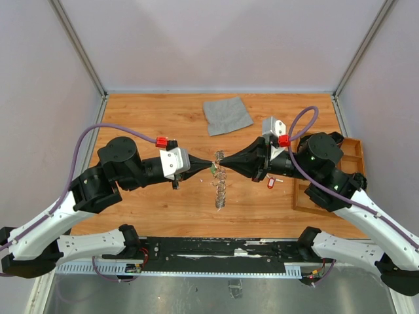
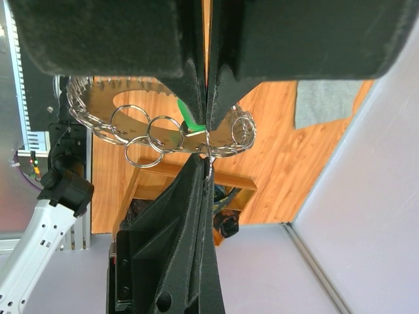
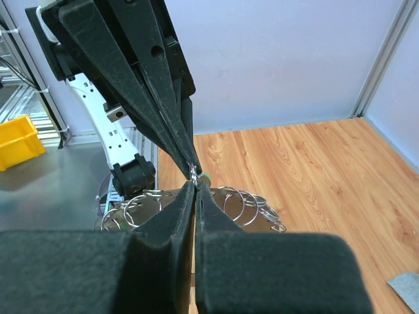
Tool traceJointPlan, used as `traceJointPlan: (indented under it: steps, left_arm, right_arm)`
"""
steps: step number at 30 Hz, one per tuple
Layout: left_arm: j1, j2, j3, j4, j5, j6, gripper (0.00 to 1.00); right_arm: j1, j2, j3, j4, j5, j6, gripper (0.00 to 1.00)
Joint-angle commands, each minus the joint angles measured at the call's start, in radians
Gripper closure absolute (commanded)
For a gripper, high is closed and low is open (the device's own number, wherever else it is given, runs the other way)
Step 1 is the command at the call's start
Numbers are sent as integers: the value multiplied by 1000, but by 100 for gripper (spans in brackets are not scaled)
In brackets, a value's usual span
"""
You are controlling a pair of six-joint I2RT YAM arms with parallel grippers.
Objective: Put the keys on the keyring
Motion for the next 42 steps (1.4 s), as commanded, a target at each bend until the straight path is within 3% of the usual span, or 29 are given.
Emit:
traceJointPlan:
  steps: [1,22,26,32,42]
  left_arm:
    - [1,-14,-5,19,5,-14,100]
    - [1,-22,-31,82,-19,-60,91]
    - [1,-26,-34,86,-20,-65,83]
    - [1,-66,-40,108,-39,-80,69]
    - [1,-128,-73,237,-46,-153,63]
  right_arm:
    - [14,-14,-12,135,48,38,99]
    - [14,-28,-106,328,119,125,100]
    - [12,-34,-118,359,111,134,99]
    - [12,-42,-118,348,84,108,100]
    - [13,-38,-59,224,-75,-16,99]
